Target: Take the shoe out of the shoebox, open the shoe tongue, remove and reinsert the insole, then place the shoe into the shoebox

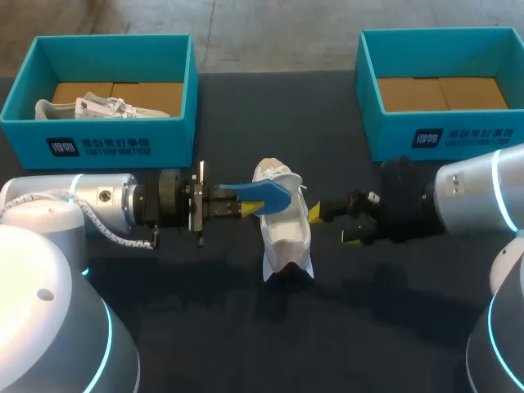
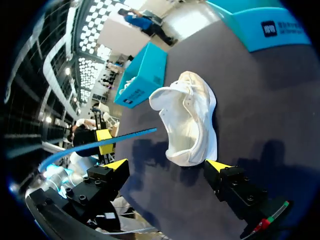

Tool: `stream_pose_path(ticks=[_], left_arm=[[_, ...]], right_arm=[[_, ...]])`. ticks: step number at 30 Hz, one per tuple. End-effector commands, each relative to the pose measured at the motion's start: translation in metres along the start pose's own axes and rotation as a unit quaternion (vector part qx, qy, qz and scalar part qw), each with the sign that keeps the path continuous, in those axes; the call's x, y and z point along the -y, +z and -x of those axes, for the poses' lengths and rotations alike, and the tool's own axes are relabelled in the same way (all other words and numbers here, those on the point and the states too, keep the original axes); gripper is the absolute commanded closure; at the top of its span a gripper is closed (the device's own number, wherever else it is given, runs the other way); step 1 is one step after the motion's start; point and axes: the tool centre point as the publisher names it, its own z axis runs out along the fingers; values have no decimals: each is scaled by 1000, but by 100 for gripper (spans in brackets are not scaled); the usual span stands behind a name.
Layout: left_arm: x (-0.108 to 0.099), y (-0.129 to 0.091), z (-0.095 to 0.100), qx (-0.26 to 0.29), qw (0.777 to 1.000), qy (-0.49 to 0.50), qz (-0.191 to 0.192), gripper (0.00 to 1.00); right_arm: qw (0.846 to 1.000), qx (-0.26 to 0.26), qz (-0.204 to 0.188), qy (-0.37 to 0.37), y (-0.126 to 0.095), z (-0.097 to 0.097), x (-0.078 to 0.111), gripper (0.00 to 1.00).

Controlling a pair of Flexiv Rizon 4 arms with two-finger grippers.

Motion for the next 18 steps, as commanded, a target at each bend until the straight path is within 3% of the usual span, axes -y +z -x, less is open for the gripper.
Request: stream_pose_path(ticks=[1, 7, 18], left_arm=[[-2, 0, -2, -2, 1000, -6, -3, 100], [-7, -2, -3, 1, 1000, -10, -6, 100], [-22, -4, -3, 7, 1000, 3, -13, 100]], right_arm=[[996, 4, 20, -90, 21, 9, 2, 0], [991, 17, 15, -131, 34, 13, -2, 0], [990, 24, 9, -138, 46, 22, -5, 0]])
